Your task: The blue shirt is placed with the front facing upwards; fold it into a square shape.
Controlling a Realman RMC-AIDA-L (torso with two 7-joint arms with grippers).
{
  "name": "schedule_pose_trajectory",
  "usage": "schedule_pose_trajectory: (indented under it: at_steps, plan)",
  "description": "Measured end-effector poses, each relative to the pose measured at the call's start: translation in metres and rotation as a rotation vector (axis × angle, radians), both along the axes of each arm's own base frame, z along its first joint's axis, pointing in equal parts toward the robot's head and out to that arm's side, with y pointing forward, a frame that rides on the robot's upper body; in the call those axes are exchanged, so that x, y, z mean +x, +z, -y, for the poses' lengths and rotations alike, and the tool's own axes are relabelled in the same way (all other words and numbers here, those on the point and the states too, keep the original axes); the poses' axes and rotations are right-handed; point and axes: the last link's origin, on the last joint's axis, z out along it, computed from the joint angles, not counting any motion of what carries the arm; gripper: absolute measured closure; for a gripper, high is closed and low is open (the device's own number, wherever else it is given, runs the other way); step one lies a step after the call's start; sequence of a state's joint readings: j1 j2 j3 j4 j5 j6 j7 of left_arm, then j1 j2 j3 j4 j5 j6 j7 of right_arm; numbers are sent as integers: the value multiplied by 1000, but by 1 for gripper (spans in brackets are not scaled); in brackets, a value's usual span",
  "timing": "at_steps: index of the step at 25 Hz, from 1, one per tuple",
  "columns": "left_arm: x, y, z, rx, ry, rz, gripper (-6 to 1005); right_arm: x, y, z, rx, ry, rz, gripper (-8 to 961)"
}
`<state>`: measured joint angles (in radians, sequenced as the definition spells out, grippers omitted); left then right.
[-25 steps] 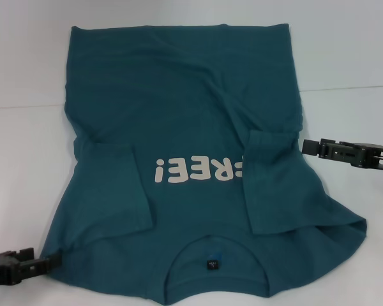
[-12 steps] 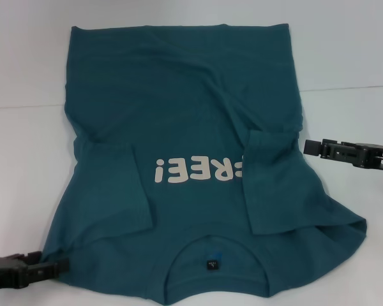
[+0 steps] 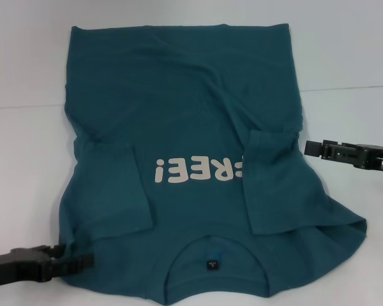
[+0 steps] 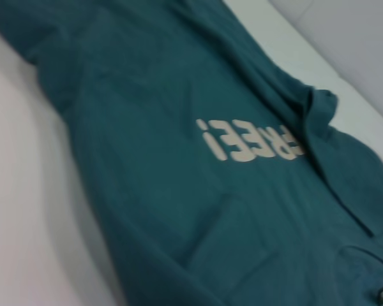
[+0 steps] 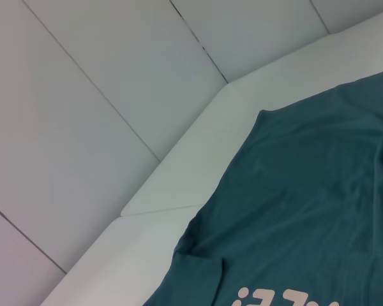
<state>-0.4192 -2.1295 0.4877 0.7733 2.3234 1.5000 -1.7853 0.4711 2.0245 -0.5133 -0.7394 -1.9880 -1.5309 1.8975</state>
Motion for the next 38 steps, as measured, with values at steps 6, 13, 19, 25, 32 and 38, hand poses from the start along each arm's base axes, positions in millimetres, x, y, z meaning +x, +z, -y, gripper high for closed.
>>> schedule_pose_trajectory:
  at_steps: [6,13,19,25,32,38]
  plan:
    - [11,-6,-7,-13,-32,14,113,0,1,0,5,0,-2,10]
    - [6,-4,-6,-7,-16,3,114,1,1,0,10,-3,0,10]
    - [-6,4,1,13,24,-13,114,1,1,-1,12,-4,-1,10]
    - [-11,8,7,17,46,-19,114,0,1,-1,10,-2,-3,9]
    - [-9,5,6,-3,42,-24,114,0,2,-2,9,0,-3,8]
    - [5,-4,-2,-39,-6,-12,114,1,3,0,11,-2,-4,9]
